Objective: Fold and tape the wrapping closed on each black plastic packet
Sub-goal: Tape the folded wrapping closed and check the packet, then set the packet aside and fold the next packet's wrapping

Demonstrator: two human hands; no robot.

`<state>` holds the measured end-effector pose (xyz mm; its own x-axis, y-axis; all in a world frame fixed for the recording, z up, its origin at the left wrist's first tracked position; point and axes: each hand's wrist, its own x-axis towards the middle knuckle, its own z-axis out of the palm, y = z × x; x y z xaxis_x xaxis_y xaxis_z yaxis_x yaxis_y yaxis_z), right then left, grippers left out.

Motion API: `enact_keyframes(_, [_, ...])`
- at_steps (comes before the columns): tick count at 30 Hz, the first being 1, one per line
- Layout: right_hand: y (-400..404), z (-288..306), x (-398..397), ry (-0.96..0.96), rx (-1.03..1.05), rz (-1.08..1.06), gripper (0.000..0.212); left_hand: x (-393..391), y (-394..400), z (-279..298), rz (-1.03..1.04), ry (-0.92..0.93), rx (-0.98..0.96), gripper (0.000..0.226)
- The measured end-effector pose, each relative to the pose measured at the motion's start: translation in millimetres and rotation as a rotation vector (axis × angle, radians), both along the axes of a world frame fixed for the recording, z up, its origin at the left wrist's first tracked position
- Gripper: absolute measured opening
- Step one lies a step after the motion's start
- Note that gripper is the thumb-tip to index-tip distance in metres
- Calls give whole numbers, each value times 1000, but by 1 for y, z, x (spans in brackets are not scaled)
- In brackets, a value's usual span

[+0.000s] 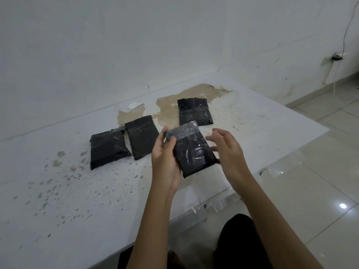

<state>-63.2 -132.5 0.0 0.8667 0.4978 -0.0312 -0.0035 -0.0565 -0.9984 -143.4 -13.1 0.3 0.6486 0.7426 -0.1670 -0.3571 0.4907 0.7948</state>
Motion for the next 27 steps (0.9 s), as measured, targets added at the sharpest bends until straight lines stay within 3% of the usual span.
enact_keyframes(4, [-5, -6, -2, -305, -289, 136, 101, 20, 2, -6, 30, 36, -3, 37])
enact_keyframes(6, [1, -9, 3, -395, -398, 144, 115, 32, 1, -10, 16, 66, -20, 37])
enact_keyframes(11, [8, -25, 32, -550, -315, 20, 79, 48, 10, -14, -95, 106, 8, 35])
enact_keyframes(12, [7, -31, 41, -573, -337, -14, 81, 47, 15, -17, -116, 205, 143, 41])
enact_keyframes(14, [3, -41, 67, -600, -444, -72, 86, 42, 26, -31, -136, 515, 722, 46])
enact_keyframes(16, [2, -48, 98, -648, -545, -125, 84, 37, 30, -50, -212, 689, 1253, 44])
enact_keyframes(18, [5, -51, 132, -660, -583, -180, 84, 33, 29, -68, -272, 733, 1496, 41])
enact_keyframes(22, [12, -51, 184, -605, -570, -256, 73, 35, 28, -76, -183, 750, 1515, 37])
enact_keyframes(27, [32, -51, 218, -599, -634, -177, 48, 39, 29, -78, -126, 738, 1521, 34])
